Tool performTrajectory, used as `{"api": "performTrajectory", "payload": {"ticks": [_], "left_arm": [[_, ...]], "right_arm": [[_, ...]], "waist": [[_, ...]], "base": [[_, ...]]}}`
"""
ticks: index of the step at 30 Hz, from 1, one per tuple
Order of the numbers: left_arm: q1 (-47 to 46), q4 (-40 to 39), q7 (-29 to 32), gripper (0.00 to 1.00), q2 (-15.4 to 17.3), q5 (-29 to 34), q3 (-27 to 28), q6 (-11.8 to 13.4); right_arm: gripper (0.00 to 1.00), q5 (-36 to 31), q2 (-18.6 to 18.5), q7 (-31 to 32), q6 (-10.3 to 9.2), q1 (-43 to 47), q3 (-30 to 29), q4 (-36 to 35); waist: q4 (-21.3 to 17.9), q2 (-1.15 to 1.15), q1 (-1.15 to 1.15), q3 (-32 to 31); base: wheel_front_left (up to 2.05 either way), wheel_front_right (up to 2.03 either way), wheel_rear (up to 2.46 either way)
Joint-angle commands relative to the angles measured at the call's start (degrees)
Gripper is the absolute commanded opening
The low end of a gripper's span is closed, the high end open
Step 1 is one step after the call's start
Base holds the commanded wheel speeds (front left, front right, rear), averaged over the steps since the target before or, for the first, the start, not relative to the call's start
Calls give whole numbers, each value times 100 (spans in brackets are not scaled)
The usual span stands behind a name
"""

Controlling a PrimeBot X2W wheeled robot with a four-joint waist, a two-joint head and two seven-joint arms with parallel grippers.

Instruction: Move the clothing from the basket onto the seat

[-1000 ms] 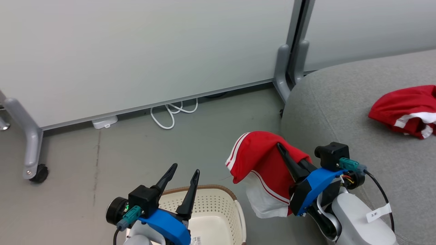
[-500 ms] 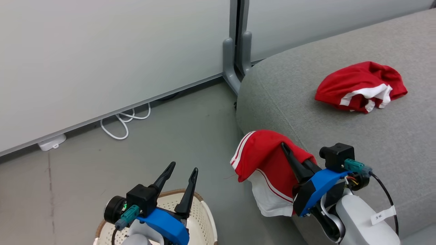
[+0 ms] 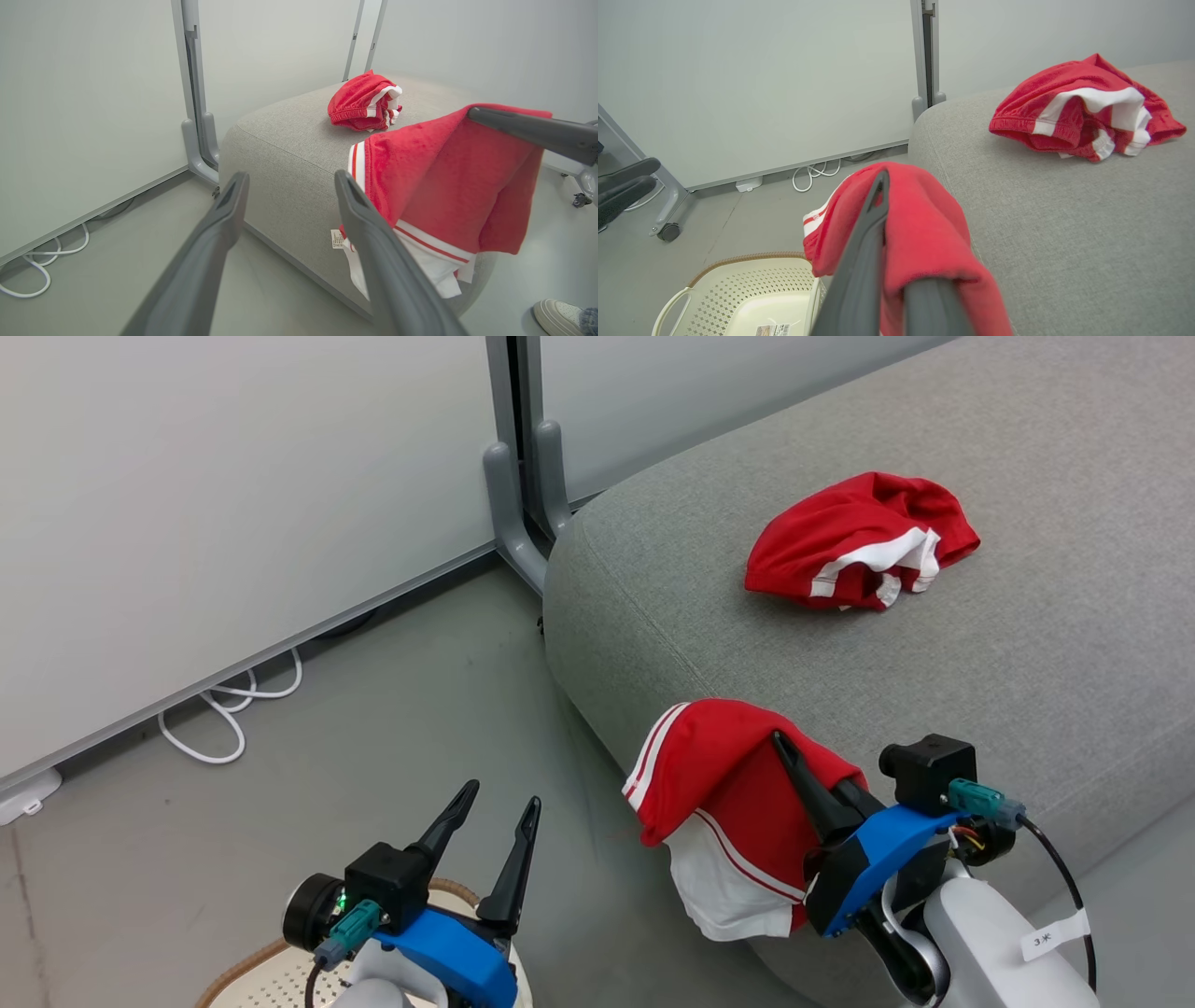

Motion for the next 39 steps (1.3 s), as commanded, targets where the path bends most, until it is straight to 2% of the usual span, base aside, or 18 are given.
{"api": "performTrajectory", "payload": {"ticks": [1,17,23,29,33,39], "left_arm": [[0,-9,-15,100,40,37,34,-8],[-101,-16,-15,100,73,37,-55,-8],[-145,-69,-15,100,144,59,9,-8],[-312,-174,-14,100,231,162,39,-8],[-472,-253,-15,100,340,217,58,-8],[-728,-425,-15,100,487,341,25,-8]], "right_arm": [[0,-35,4,-2,3,60,-16,-45],[0,-29,68,37,3,23,-245,-136],[0,1,-305,365,3,-680,-601,-446],[0,-139,-900,976,2,-1599,-853,-811],[0,-43,-1194,1304,2,-2201,-1180,-1095],[0,-263,-1720,1631,2,-3045,-1881,-1241]], "waist": [[-74,0,0,21],[-43,0,0,145],[-16,0,0,326],[50,0,0,654],[146,0,0,973],[330,0,0,1537]], "base": [[0,0,0],[0,0,0],[0,0,0],[0,0,0],[0,0,0],[0,0,0]]}}
